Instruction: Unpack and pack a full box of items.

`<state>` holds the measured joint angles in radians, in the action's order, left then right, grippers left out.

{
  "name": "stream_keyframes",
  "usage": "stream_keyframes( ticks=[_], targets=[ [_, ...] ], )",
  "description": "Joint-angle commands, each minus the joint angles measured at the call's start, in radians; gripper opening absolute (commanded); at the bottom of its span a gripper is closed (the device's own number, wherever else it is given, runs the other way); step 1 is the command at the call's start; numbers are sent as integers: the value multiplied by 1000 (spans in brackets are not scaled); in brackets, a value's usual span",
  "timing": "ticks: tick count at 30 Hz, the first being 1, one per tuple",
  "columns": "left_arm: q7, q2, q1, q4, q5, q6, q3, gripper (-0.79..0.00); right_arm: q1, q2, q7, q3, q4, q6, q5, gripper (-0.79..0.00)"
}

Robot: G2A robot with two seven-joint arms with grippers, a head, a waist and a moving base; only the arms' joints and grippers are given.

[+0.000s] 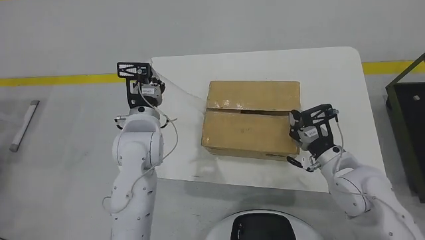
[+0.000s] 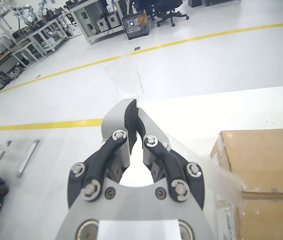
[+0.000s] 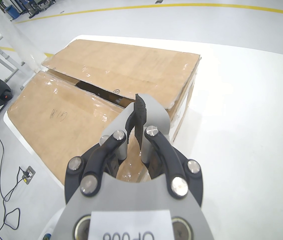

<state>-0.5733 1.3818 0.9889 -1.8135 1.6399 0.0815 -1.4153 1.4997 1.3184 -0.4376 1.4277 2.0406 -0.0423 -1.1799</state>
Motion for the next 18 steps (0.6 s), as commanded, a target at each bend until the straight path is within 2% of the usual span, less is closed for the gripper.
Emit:
stream_keyframes(
  ticks=[1, 6, 8, 9, 10, 11, 12, 18],
  targets=[
    [1, -1, 2, 5, 7, 7, -10, -785, 3, -1, 0, 1, 0, 1, 0, -785],
    [-16, -1, 9, 23, 19, 40, -31, -785, 6, -3, 2, 8, -2, -2, 4, -785],
    [-30, -1, 12, 29, 35, 52, -32, -573, 9, -4, 1, 10, 1, -5, 4, -785],
    [-32, -1, 15, 31, 49, 55, -31, -708, 11, -4, 1, 11, 2, -4, 4, -785],
    [-33, -1, 17, 32, 52, 59, -29, -733, 12, -4, 1, 11, 2, -3, 4, -785],
    [-39, -1, 20, 34, 53, 61, -29, -582, 13, -5, 2, 11, 3, -3, 4, -785],
    [-47, -1, 22, 35, 55, 67, -31, 0, 14, -5, 2, 11, 3, -3, 4, -785],
    [-59, 0, 27, 37, 58, 87, -46, 0, 21, -7, 7, 11, 7, -4, 8, -785]
  ],
)
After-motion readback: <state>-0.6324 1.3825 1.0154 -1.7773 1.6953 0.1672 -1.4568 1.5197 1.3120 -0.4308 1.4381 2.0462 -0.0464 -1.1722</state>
